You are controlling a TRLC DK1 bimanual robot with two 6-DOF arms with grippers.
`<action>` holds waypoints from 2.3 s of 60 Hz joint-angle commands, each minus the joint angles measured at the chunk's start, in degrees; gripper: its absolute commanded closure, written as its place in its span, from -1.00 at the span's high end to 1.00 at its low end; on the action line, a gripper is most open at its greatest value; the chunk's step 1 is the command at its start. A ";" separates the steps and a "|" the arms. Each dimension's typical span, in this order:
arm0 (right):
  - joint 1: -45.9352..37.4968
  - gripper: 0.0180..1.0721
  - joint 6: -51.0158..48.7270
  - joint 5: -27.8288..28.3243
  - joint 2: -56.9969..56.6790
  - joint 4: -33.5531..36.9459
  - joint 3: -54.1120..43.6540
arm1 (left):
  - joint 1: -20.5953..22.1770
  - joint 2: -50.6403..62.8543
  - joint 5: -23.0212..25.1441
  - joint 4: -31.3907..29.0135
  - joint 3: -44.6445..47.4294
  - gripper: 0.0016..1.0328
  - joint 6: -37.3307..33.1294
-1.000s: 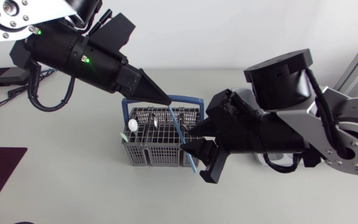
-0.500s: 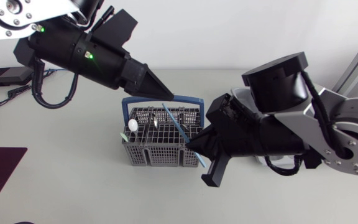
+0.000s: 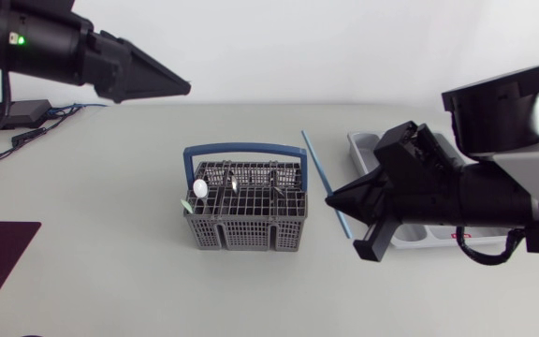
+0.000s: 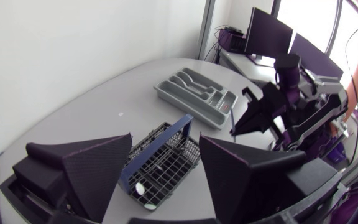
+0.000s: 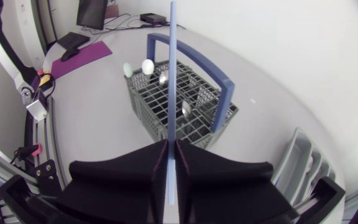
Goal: Unload the cutlery basket into the drawer organizer.
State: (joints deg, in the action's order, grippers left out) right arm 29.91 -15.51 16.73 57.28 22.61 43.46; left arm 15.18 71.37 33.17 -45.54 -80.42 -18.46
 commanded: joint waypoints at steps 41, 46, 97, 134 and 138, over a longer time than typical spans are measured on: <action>-29.65 -0.89 2.24 -7.85 30.44 -6.09 8.22 | 5.65 -13.54 -18.58 5.55 29.09 0.87 -47.11; -30.00 -0.89 3.64 -9.52 34.31 -6.70 10.68 | 5.47 -13.72 -18.58 5.90 29.89 0.87 -50.27; -21.47 0.90 3.29 -10.75 30.70 -9.16 10.94 | 5.39 -7.04 -22.36 14.16 32.70 0.80 -72.68; 5.25 0.90 1.01 -9.17 16.11 -14.35 -1.10 | 4.68 -2.73 -24.29 19.08 33.23 0.57 -80.77; 5.95 0.90 0.92 -9.17 16.20 -14.35 -1.10 | 4.68 -2.64 -24.20 19.35 33.66 0.46 -81.74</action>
State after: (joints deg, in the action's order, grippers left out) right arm 34.94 -13.76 7.66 73.08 8.73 43.75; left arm 20.32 67.57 8.88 -26.89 -46.48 -96.75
